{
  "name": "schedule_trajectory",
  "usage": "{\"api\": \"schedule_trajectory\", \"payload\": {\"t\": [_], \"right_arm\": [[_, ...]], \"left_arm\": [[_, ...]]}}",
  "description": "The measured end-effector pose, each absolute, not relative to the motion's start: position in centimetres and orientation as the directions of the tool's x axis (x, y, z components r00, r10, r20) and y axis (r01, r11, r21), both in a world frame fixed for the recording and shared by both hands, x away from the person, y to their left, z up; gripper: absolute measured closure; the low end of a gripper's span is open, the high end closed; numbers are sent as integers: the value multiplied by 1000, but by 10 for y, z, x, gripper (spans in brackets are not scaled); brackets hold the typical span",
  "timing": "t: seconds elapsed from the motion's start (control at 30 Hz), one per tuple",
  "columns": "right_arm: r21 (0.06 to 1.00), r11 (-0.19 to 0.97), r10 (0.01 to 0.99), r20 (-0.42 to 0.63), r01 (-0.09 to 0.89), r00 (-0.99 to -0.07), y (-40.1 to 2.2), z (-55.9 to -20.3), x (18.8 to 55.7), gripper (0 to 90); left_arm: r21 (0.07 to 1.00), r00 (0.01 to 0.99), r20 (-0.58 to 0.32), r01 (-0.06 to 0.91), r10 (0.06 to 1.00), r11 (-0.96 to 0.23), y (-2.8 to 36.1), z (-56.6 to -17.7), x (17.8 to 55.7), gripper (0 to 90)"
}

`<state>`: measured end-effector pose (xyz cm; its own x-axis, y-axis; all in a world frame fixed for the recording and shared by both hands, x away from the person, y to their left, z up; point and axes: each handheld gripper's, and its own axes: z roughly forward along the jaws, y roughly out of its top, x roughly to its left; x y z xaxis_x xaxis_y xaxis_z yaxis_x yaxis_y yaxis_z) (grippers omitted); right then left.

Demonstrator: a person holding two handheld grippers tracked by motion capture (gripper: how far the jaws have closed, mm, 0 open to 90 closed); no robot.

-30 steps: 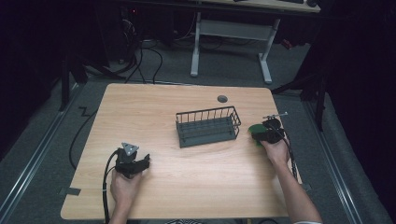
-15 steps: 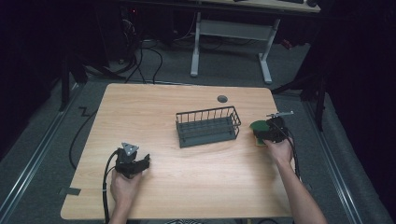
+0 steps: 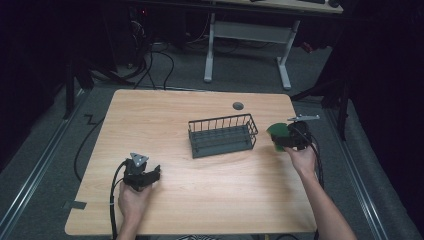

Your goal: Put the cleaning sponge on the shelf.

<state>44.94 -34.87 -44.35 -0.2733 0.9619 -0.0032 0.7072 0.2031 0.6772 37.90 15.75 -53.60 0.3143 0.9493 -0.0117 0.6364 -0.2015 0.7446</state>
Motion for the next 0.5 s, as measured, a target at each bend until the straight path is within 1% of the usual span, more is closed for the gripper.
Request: {"api": "schedule_trajectory", "payload": {"t": [0.37,0.5], "right_arm": [[703,266,937,-28,660,-348,-320,-414,448,294],[714,274,926,-15,645,-376,-308,-402,451,294]], "left_arm": [[745,315,-13,636,949,-201,158,-536,379,332],[744,316,-14,637,949,-201,158,-536,379,332]]}}
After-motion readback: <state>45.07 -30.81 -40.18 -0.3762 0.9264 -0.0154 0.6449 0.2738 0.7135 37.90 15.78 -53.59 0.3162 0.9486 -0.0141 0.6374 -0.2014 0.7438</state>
